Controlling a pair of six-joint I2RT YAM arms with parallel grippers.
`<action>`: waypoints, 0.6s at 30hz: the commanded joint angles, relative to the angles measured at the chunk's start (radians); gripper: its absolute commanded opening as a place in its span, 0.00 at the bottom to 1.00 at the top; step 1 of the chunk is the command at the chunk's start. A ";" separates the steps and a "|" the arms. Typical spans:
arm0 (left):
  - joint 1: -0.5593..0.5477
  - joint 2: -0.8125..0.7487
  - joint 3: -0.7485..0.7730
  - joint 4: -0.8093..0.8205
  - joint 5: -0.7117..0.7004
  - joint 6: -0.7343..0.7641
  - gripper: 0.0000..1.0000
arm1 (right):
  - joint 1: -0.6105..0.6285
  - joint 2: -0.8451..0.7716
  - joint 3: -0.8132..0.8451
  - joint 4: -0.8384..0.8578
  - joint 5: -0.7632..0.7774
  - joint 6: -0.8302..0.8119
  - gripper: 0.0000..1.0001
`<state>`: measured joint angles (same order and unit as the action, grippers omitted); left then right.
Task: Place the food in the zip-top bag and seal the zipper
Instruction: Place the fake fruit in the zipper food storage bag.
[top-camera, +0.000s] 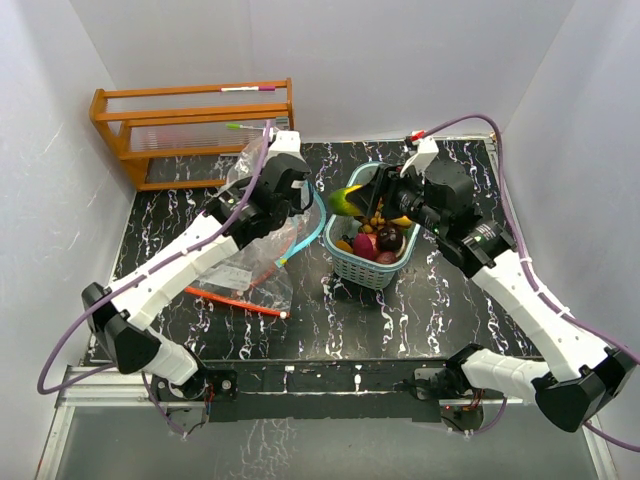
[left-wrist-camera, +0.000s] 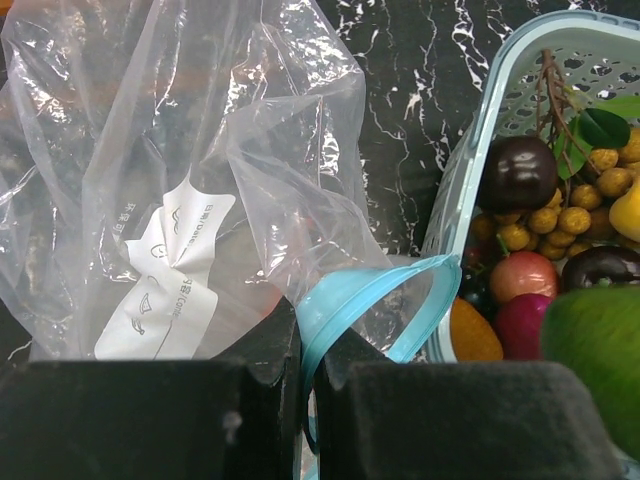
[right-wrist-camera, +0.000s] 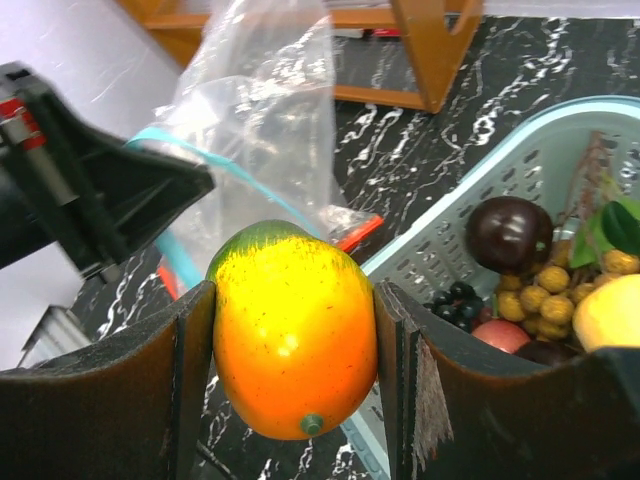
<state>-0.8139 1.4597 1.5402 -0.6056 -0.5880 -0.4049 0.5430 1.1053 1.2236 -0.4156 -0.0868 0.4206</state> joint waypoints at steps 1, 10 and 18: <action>0.004 0.018 0.086 0.019 0.038 -0.008 0.00 | 0.002 -0.022 -0.050 0.178 -0.128 0.049 0.08; 0.004 -0.003 0.113 0.021 0.076 -0.032 0.00 | 0.002 0.044 -0.112 0.336 -0.183 0.132 0.08; 0.004 -0.022 0.110 0.048 0.164 -0.088 0.00 | 0.035 0.086 -0.145 0.454 -0.086 0.191 0.08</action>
<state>-0.8135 1.4933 1.6169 -0.5842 -0.4808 -0.4507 0.5503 1.1786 1.0683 -0.1047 -0.2298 0.5793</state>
